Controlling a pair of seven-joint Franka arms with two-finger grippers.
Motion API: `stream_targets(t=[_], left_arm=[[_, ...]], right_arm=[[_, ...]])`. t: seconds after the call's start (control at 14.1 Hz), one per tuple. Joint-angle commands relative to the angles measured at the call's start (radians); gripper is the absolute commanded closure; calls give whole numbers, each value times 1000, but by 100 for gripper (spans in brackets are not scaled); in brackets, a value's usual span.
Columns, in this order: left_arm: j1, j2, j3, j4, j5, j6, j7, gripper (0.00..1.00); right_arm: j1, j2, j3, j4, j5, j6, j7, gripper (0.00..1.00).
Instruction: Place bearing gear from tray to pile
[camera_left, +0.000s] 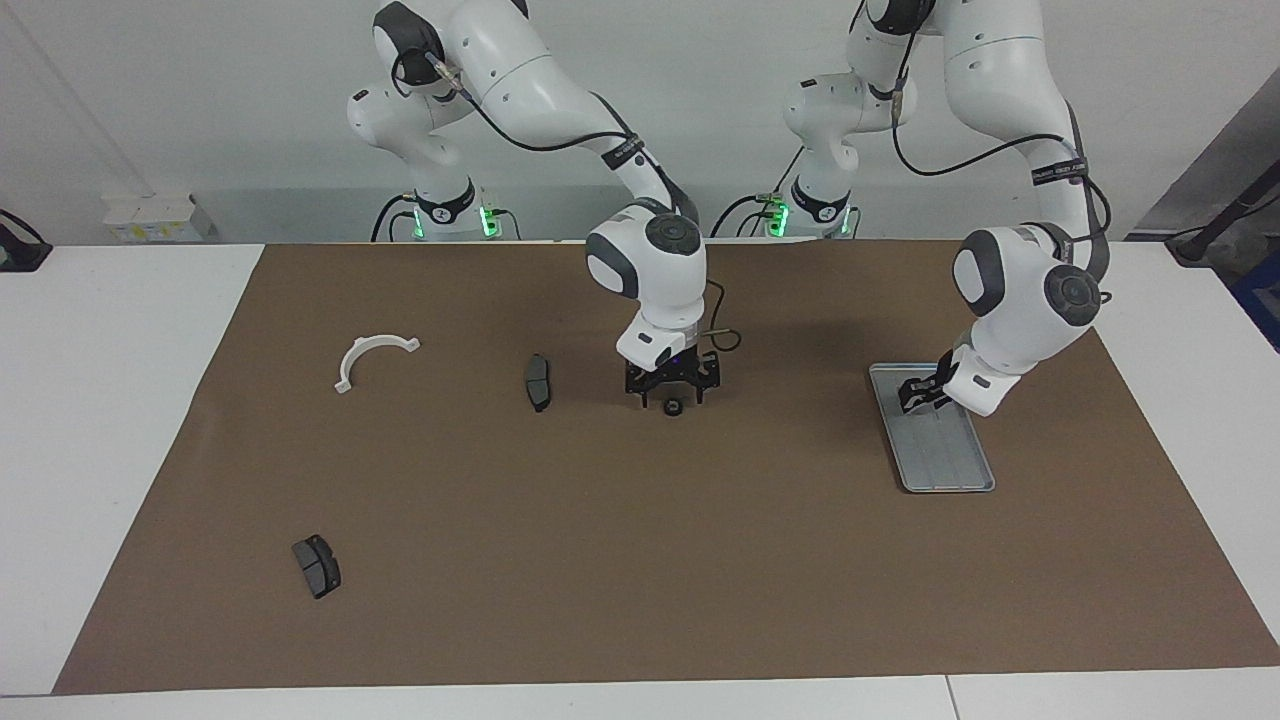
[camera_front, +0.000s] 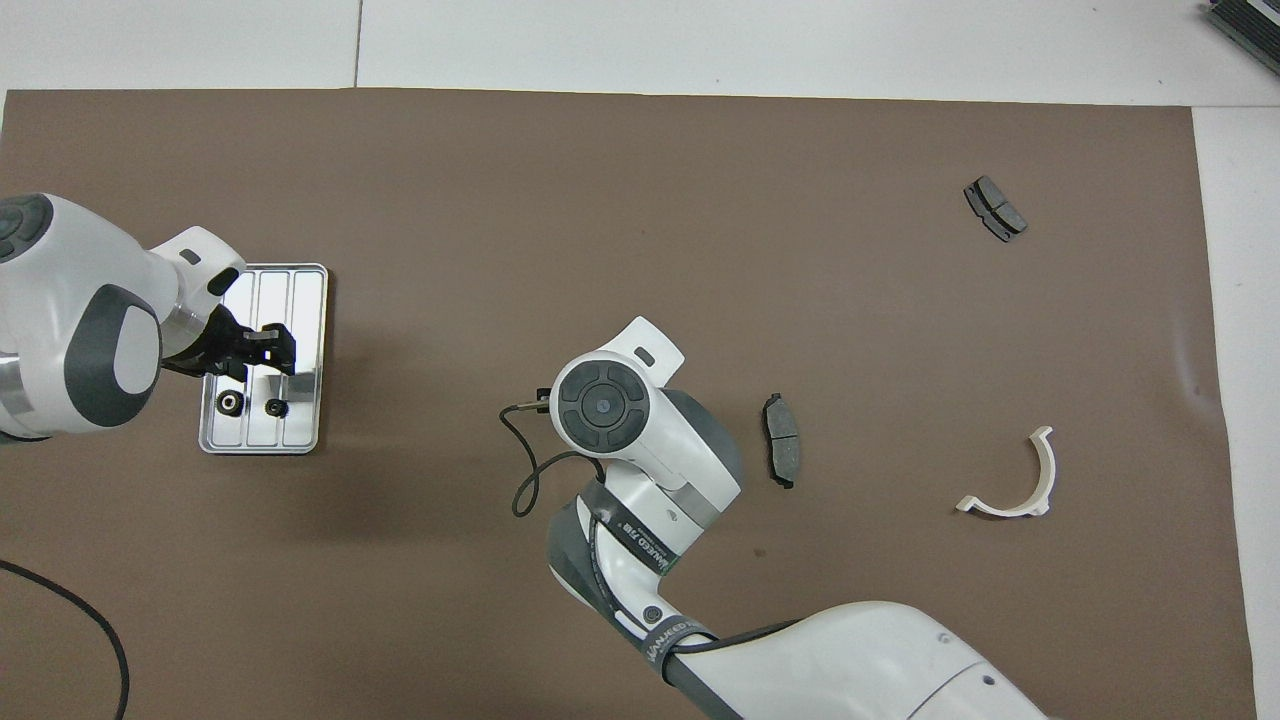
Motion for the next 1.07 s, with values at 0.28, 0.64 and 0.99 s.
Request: stream_targets(t=[0.28, 0.64, 0.99], left_arm=[[1, -78, -4, -145, -8, 74, 16, 40], [-5, -93, -4, -157, -8, 61, 14, 53], [-5, -101, -4, -178, -7, 63, 14, 65]], right_arm=[[-4, 12, -1, -4, -32, 69, 28, 16], [-9, 14, -1, -16, -35, 95, 28, 47], [-12, 12, -6, -8, -36, 91, 29, 94]])
